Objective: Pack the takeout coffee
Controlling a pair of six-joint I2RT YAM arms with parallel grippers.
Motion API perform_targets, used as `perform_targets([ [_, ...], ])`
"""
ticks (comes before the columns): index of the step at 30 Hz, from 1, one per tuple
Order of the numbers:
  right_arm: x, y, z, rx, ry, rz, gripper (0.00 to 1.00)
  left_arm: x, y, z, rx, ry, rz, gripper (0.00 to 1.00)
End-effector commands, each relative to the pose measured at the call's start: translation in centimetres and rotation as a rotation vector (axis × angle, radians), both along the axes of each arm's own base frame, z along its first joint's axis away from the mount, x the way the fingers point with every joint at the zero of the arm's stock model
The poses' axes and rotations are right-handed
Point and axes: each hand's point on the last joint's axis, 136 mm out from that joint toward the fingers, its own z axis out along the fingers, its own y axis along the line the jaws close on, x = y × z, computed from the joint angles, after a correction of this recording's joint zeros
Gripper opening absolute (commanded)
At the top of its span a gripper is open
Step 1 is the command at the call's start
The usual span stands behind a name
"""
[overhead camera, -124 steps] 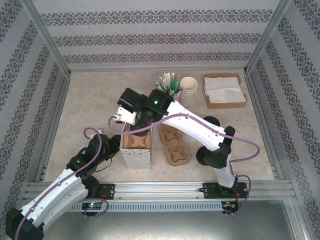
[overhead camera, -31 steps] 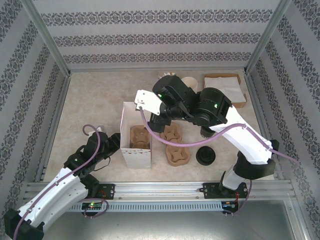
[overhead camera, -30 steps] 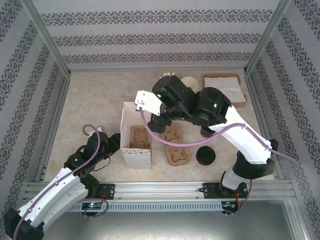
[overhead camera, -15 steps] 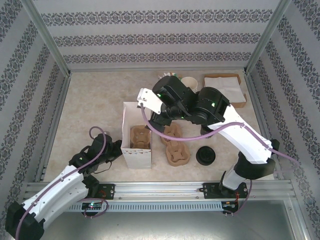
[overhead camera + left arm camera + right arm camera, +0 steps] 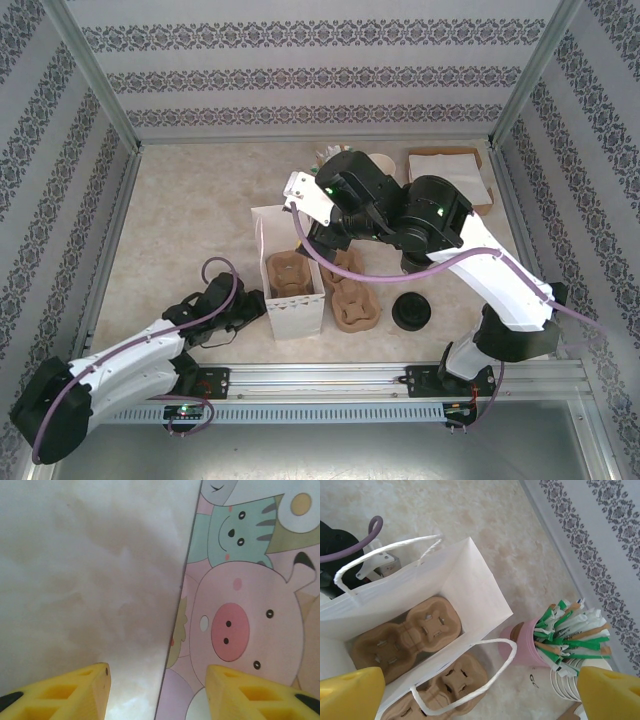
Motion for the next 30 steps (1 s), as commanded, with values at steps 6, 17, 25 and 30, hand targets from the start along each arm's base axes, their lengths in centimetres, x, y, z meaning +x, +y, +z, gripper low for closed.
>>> perform_targets([
  [6, 2.9, -4.8, 5.0, 0.207, -0.108, -0.289, 0.98, 1.7, -1.0, 1.2, -0.01, -0.081, 0.026, 0.54],
  [17, 6.2, -18.9, 1.3, 0.472, 0.08, -0.905, 0.96, 2.4, -1.8, 0.5, -0.016, -0.081, 0.018, 0.54],
  [25, 7.7, -25.0, -13.3, 0.357, 0.424, -1.269, 0.95, 2.4, -1.1, 1.4, 0.023, -0.116, 0.009, 0.55],
  [30, 7.5, -26.2, -18.3, 0.23, 0.487, -1.357, 0.98, 2.4, -0.1, 2.6, 0.057, -0.16, 0.014, 0.57],
])
